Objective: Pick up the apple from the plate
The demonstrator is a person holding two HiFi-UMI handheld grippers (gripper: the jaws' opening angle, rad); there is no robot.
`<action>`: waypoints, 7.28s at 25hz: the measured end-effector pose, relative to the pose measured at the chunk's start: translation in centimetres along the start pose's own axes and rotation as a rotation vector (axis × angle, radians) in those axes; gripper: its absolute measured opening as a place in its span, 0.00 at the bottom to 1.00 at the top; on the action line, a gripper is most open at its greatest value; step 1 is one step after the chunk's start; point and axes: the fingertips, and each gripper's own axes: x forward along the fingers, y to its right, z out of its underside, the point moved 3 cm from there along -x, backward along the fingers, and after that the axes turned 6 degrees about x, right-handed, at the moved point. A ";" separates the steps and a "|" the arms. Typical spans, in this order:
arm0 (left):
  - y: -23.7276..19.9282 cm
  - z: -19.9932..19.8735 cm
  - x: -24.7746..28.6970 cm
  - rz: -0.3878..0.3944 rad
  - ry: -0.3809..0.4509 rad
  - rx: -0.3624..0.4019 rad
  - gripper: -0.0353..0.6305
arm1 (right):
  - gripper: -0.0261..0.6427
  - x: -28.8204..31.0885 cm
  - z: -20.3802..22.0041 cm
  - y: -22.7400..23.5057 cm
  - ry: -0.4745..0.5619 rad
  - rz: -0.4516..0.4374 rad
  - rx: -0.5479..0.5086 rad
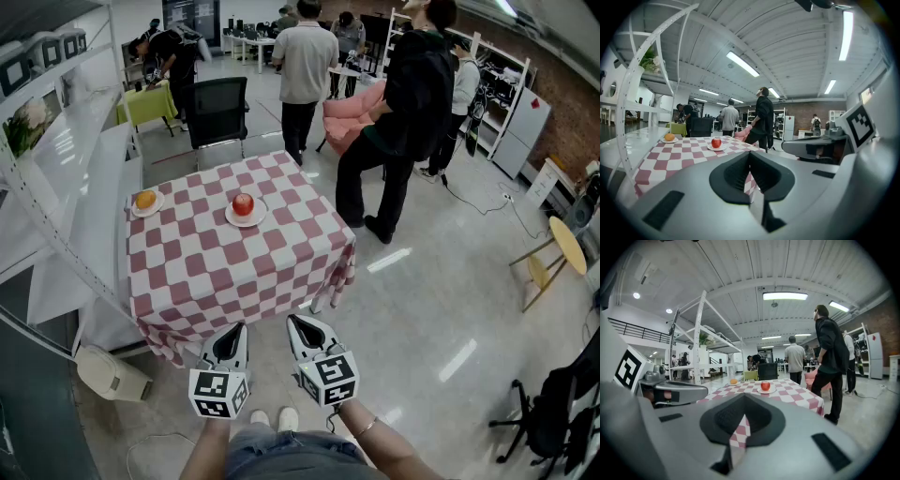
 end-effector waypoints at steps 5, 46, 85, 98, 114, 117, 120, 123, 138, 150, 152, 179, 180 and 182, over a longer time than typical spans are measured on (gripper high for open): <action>0.0 -0.2 -0.1 -0.014 0.000 0.008 0.08 | 0.05 0.0 0.0 -0.3 -0.008 -0.015 -0.020; -9.4 -0.5 13.3 -0.041 -0.017 0.016 0.08 | 0.05 13.3 -1.6 7.6 -0.037 0.069 0.025; -24.8 -1.2 35.3 0.107 -0.127 0.026 0.26 | 0.05 36.1 -5.0 15.7 -0.109 0.218 0.064; -26.1 0.4 39.1 0.095 -0.192 0.047 0.45 | 0.05 37.9 -4.9 18.3 -0.129 0.233 0.075; -25.3 3.0 42.9 0.102 -0.286 0.108 0.63 | 0.05 39.5 -3.3 20.5 -0.179 0.240 0.114; -25.4 3.3 43.5 0.098 -0.295 0.115 0.63 | 0.05 39.7 -3.0 20.7 -0.187 0.238 0.121; -25.4 3.6 44.1 0.103 -0.299 0.122 0.64 | 0.05 39.9 -2.7 21.0 -0.194 0.238 0.126; -25.2 3.8 44.6 0.111 -0.305 0.131 0.65 | 0.05 39.9 -2.5 21.4 -0.202 0.245 0.137; -24.7 4.9 47.6 0.108 -0.345 0.136 0.66 | 0.06 40.3 -1.6 23.2 -0.225 0.269 0.159; -24.9 4.7 48.8 0.103 -0.348 0.143 0.66 | 0.06 40.8 -1.2 24.0 -0.236 0.274 0.177; -24.9 4.8 48.9 0.104 -0.352 0.148 0.66 | 0.05 40.9 -1.1 24.1 -0.240 0.274 0.178; -24.9 1.7 47.6 0.092 -0.304 0.178 0.66 | 0.05 39.9 -2.7 23.0 -0.209 0.251 0.140; -24.8 1.3 47.5 0.091 -0.297 0.179 0.66 | 0.05 39.8 -2.9 22.9 -0.205 0.248 0.137; -24.8 0.6 47.2 0.087 -0.286 0.180 0.66 | 0.05 39.6 -3.2 22.6 -0.196 0.243 0.131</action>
